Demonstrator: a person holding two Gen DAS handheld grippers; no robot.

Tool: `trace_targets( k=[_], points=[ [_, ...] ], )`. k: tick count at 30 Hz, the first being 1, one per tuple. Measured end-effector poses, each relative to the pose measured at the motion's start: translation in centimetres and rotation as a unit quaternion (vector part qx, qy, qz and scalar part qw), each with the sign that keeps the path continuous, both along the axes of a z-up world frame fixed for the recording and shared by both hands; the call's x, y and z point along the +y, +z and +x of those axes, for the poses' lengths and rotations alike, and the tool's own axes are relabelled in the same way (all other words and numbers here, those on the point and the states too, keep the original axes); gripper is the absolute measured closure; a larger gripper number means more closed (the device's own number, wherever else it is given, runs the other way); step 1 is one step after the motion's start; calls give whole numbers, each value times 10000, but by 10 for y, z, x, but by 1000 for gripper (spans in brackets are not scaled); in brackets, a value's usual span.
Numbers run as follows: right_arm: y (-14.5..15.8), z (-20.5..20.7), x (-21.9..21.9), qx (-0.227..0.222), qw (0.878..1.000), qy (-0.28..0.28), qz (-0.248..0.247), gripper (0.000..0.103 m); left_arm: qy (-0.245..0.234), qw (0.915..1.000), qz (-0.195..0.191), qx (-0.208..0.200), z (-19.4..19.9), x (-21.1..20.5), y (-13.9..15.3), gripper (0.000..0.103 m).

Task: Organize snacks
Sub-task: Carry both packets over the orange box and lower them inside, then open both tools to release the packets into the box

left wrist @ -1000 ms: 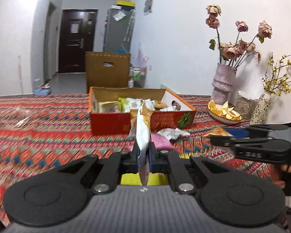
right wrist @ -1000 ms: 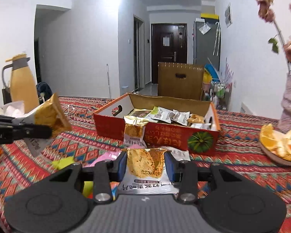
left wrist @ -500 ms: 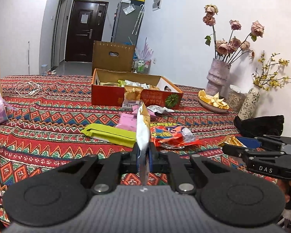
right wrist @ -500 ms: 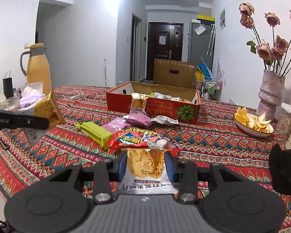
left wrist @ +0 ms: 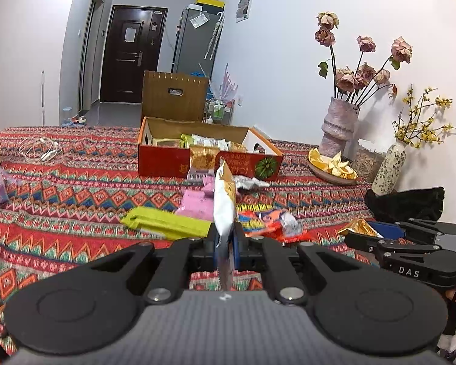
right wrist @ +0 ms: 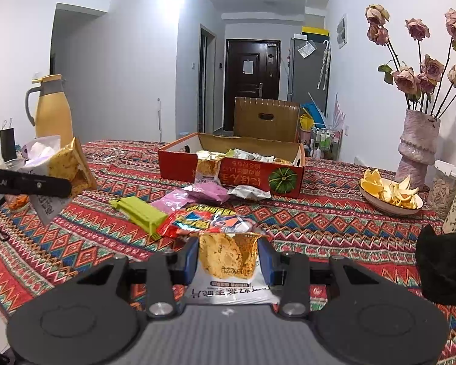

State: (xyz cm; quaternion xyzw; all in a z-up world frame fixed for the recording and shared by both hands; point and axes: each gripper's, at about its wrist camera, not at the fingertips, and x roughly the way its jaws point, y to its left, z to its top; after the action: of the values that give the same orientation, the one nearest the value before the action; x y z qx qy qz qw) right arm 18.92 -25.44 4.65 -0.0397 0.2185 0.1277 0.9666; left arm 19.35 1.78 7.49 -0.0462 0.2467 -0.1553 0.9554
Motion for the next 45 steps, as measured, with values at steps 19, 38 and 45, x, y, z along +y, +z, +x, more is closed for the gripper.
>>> trace_targets(
  k=[19, 38, 45],
  points=[
    [45, 150, -4, -598, 9979, 110, -229, 63, -118, 9992, 24, -381, 172, -23, 40, 94],
    [-14, 379, 9, 682, 9962, 33, 537, 62, -144, 9848, -1256, 1191, 385, -51, -51, 94],
    [-32, 388, 10, 1018, 9933, -46, 553, 52, -290, 9799, -1350, 1440, 392, -52, -74, 69]
  ],
)
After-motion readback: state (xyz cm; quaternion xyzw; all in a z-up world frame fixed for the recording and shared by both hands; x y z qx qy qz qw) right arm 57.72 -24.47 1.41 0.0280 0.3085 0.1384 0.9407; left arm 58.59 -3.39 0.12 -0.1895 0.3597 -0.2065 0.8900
